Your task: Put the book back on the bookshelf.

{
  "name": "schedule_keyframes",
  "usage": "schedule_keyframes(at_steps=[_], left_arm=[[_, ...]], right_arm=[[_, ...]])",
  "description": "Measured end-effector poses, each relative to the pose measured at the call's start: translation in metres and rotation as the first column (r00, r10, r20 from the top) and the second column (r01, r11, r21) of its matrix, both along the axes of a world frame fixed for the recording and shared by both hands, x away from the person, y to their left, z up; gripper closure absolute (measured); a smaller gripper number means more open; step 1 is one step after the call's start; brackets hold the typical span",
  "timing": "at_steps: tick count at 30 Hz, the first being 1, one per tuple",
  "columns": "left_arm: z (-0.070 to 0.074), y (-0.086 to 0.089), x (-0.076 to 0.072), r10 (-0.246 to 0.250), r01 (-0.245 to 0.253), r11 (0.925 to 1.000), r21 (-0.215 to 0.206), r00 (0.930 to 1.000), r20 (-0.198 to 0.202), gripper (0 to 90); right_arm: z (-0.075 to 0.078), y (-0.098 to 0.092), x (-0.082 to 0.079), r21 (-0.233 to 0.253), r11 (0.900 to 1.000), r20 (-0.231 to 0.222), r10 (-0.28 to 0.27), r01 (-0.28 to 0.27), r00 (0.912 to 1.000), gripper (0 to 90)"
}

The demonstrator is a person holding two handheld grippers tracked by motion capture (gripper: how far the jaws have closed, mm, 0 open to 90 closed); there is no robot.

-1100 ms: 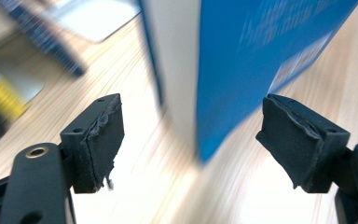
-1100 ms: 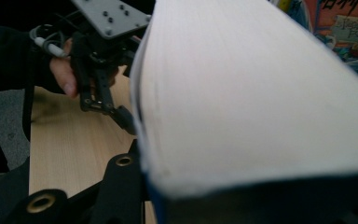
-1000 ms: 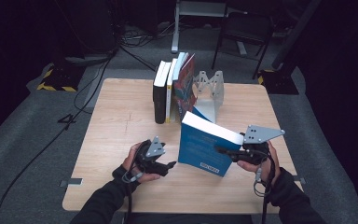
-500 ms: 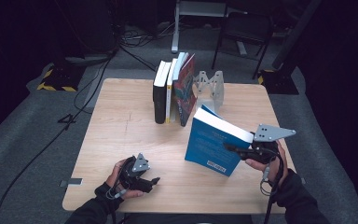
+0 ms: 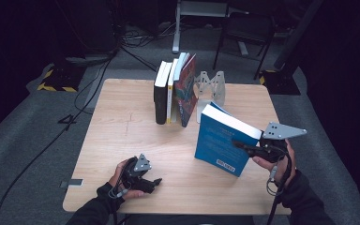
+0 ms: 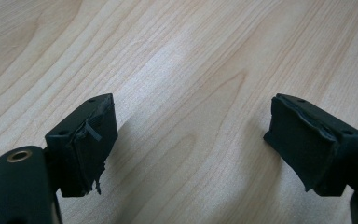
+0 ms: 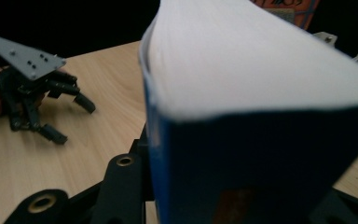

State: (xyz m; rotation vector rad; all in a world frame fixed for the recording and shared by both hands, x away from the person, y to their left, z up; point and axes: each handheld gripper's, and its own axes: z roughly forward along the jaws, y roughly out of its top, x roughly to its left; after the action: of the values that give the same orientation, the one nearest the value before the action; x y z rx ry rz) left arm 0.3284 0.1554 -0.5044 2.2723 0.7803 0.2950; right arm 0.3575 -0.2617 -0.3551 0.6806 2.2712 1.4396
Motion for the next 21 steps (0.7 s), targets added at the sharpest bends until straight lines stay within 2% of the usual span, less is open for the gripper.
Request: schedule_keyframes(at_steps=[4, 13, 21], left_arm=[[0.0, 0.0, 0.001, -0.003, 0.003, 1.0, -0.003, 1.0, -0.001, 16.0], [0.0, -0.001, 0.002, -0.008, 0.008, 1.0, -0.003, 1.0, -0.002, 16.0], [0.0, -0.001, 0.002, -0.009, 0.009, 1.0, -0.001, 1.0, -0.001, 15.9]], right_arm=[[0.005, 0.0, 0.009, 0.018, 0.999, -0.029, -0.032, 0.032, 0.9991, 60.6], [0.024, 0.019, 0.022, -0.028, 0.998, -0.002, -0.053, 0.053, 0.9986, 60.7], [0.033, 0.026, 0.038, -0.06, 0.995, -0.003, -0.082, 0.082, 0.9966, 60.6]])
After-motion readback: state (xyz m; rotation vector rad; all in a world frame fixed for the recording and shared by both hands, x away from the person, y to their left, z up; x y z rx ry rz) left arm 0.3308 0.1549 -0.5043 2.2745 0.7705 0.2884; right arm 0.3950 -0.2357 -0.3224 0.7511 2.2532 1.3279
